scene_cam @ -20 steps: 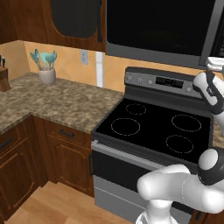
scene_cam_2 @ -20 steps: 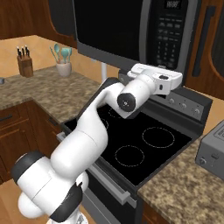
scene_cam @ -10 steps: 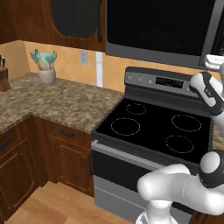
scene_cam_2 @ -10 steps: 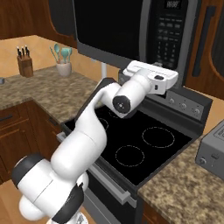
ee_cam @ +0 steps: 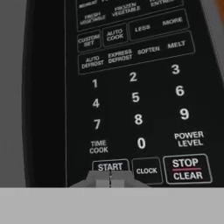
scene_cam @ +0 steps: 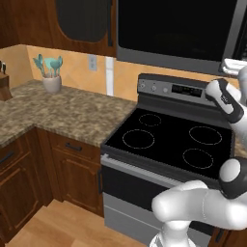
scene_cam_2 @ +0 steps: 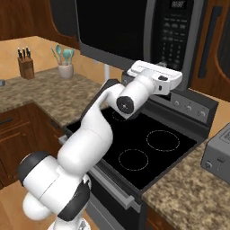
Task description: Pick the broccoli from the sink and place it in the bowl. Then pick the bowl and place it in the microwave. Then close the microwave door and press the start button.
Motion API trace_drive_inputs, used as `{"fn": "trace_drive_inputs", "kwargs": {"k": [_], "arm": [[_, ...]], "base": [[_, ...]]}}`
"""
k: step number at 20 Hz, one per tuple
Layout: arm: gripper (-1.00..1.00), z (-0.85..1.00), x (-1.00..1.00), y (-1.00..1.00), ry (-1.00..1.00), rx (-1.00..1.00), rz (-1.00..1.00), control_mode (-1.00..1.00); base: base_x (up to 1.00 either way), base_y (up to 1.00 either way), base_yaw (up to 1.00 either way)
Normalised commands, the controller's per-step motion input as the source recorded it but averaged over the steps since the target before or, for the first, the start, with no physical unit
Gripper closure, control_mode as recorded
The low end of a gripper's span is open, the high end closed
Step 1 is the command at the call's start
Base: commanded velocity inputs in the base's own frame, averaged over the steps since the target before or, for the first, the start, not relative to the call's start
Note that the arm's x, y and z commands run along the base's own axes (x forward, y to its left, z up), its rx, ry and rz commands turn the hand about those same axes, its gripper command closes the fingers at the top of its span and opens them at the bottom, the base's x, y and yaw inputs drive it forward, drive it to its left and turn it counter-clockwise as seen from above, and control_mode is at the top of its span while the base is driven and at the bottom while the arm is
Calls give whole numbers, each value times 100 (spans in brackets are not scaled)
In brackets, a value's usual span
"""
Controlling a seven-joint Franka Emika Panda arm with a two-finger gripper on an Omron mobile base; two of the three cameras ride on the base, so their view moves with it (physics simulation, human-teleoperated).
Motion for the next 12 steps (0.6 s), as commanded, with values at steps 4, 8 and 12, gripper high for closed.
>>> {"fn": "trace_drive_inputs", "kwargs": {"k": [4,8,12], "arm": [[100,-13,72,-23,0,0,0,-100],[100,-35,89,-41,7,4,19,-100],[100,2,-20,-7,-6,5,24,-100]], "base": [[0,0,0],[0,0,0],[0,0,0]]}}
